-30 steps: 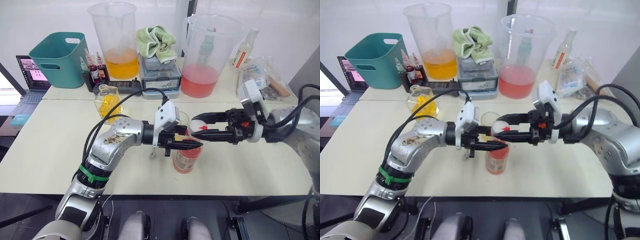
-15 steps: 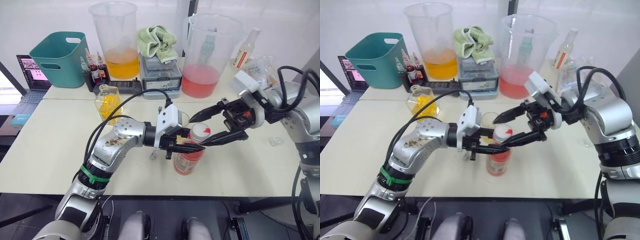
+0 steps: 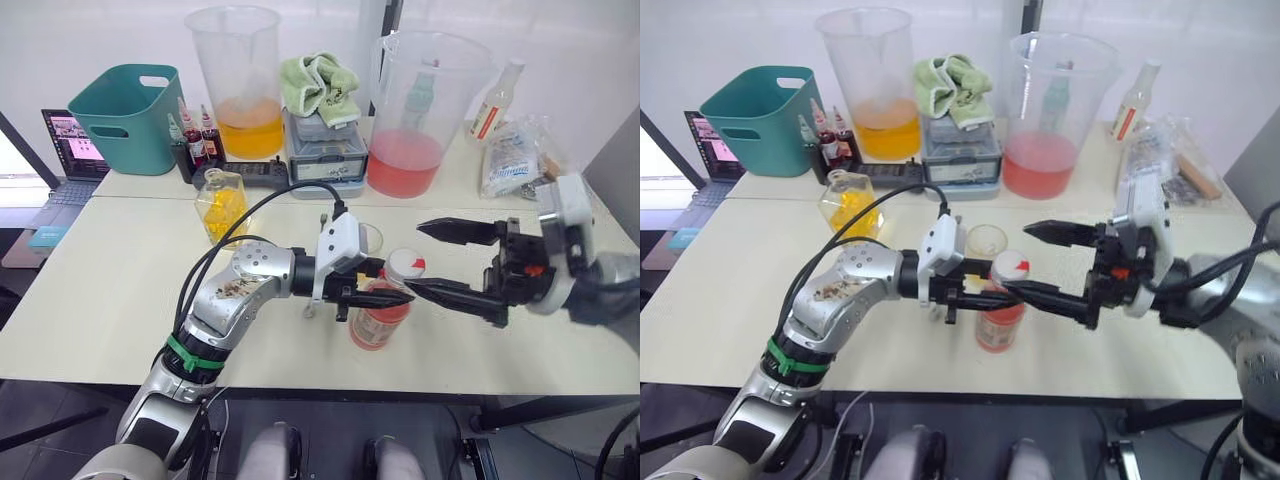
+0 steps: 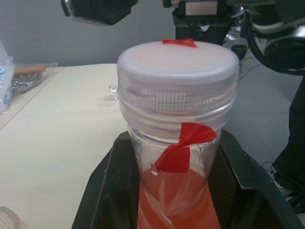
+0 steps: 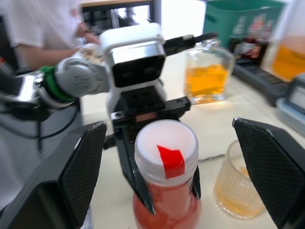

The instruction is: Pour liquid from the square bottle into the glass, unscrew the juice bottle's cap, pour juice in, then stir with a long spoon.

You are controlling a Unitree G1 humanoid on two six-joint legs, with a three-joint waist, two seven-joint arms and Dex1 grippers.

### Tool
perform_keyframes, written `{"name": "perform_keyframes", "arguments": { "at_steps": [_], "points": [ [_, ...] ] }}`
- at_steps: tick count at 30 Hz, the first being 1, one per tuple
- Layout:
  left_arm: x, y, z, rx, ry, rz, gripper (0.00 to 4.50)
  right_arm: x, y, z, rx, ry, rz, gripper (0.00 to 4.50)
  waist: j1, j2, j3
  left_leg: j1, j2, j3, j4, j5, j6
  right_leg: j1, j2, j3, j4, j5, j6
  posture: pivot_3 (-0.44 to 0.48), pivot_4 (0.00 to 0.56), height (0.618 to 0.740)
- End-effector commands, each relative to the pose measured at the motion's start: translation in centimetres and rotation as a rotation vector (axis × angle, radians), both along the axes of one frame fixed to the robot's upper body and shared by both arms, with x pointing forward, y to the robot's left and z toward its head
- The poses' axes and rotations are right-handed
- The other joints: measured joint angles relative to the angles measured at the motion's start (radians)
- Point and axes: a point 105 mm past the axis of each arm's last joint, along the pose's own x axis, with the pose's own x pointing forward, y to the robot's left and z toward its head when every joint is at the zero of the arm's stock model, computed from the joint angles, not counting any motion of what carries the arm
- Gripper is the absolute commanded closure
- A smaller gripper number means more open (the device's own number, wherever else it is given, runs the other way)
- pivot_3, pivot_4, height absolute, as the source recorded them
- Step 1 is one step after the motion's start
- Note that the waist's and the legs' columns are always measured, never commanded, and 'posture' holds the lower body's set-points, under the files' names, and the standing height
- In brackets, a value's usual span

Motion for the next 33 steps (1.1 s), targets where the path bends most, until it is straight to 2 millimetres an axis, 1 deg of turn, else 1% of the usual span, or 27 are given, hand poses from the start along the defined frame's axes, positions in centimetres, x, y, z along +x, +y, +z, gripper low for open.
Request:
{"name": "perform_keyframes", "arguments": {
  "at_steps": [1,5,8,11,14,15,16,17,22,24,26,29,33],
  "points": [
    [-0.9,-0.8,-0.9,0.025,0.031,-0.06,2.99,-0.7,0.4,0.3,0.011,-0.048,-0.082,0.01,-0.001,0.0,0.0,0.0,0.0,0.0,0.0,0.0,0.0,0.0,0.0,0.0,-0.001,0.0,0.0,0.0,0.15,0.736],
    [-0.1,-1.3,-0.9,0.032,0.032,-0.067,2.99,-0.4,0.8,-0.7,-0.021,-0.034,-0.126,0.01,0.003,0.0,0.0,0.0,-0.001,-0.001,0.0,-0.001,0.001,0.001,0.0,0.0,-0.001,0.0,0.001,0.0,0.15,0.736],
    [0.3,-1.4,-0.9,0.034,0.03,-0.07,2.99,0.0,1.1,-0.7,-0.015,-0.031,-0.136,0.01,0.003,0.0,0.0,0.0,-0.001,-0.001,0.0,-0.001,0.001,0.002,0.0,0.0,-0.001,0.0,0.001,0.0,0.15,0.736],
    [0.4,-1.5,-0.8,0.034,0.027,-0.07,2.99,0.2,1.2,-0.5,0.009,-0.032,-0.138,0.83,0.007,0.0,0.0,0.0,-0.002,-0.002,0.001,-0.001,0.002,0.003,0.0,0.0,-0.002,-0.001,0.002,0.0,0.15,0.736],
    [0.4,-1.4,-0.8,0.034,0.024,-0.064,2.99,0.2,1.3,-0.5,0.023,-0.024,-0.127,1.89,0.011,0.0,0.0,0.0,-0.002,-0.003,0.001,-0.001,0.002,0.004,0.0,0.0,-0.002,-0.001,0.002,0.0,0.15,0.736],
    [0.4,-1.4,-0.8,0.034,0.022,-0.062,2.99,0.2,1.3,-0.4,0.035,-0.022,-0.119,2.17,0.011,0.0,0.0,0.0,-0.002,-0.003,0.001,-0.001,0.002,0.004,0.0,0.0,-0.002,-0.001,0.002,0.0,0.15,0.736],
    [0.3,-1.4,-0.8,0.034,0.022,-0.061,2.99,0.1,1.3,-0.2,0.044,-0.021,-0.115,2.57,0.011,0.0,0.0,0.0,-0.002,-0.003,0.002,-0.001,0.002,0.004,0.0,0.0,-0.003,-0.001,0.002,0.0,0.15,0.736],
    [0.3,-1.4,-0.9,0.033,0.024,-0.056,2.99,0.0,1.3,-0.1,0.051,-0.019,-0.099,2.78,0.012,0.0,0.0,0.0,-0.002,-0.003,0.002,-0.001,0.002,0.004,0.0,0.0,-0.003,-0.001,0.002,0.0,0.15,0.736],
    [0.1,-1.2,-0.9,0.029,0.026,-0.044,2.99,-0.4,1.7,-0.3,0.032,0.004,-0.014,2.78,0.011,0.0,0.0,0.0,-0.002,-0.003,0.002,-0.001,0.002,0.004,0.0,0.0,-0.002,-0.001,0.002,0.0,0.15,0.736],
    [0.2,-1.1,-0.8,0.029,0.024,-0.035,2.99,-0.3,1.9,-0.7,-0.025,0.014,0.081,2.78,0.008,0.0,0.0,0.0,-0.002,-0.003,0.002,-0.001,0.002,0.004,0.001,0.0,-0.002,-0.001,0.002,0.0,0.15,0.736],
    [0.2,-0.9,-0.8,0.032,0.023,-0.028,2.99,0.5,2.0,-0.9,-0.089,0.0,0.189,2.78,0.003,0.0,0.0,0.0,-0.002,-0.003,0.002,-0.001,0.002,0.004,0.001,0.0,-0.003,-0.001,0.002,0.0,0.15,0.736],
    [0.1,-0.7,-0.7,0.034,0.023,-0.019,2.99,1.5,1.8,-1.1,-0.139,-0.023,0.278,2.78,-0.002,0.0,0.0,0.001,-0.002,-0.004,0.002,-0.001,0.002,0.004,0.001,0.0,-0.003,-0.001,0.002,0.0,0.15,0.736],
    [0.4,-0.2,-0.8,0.051,0.029,0.002,2.99,3.1,2.2,-1.2,-0.246,-0.057,0.5,2.78,-0.016,0.0,0.0,0.002,-0.001,-0.003,0.002,-0.001,0.002,0.005,0.002,0.001,-0.002,-0.002,0.002,0.0,0.15,0.736]
  ]
}}
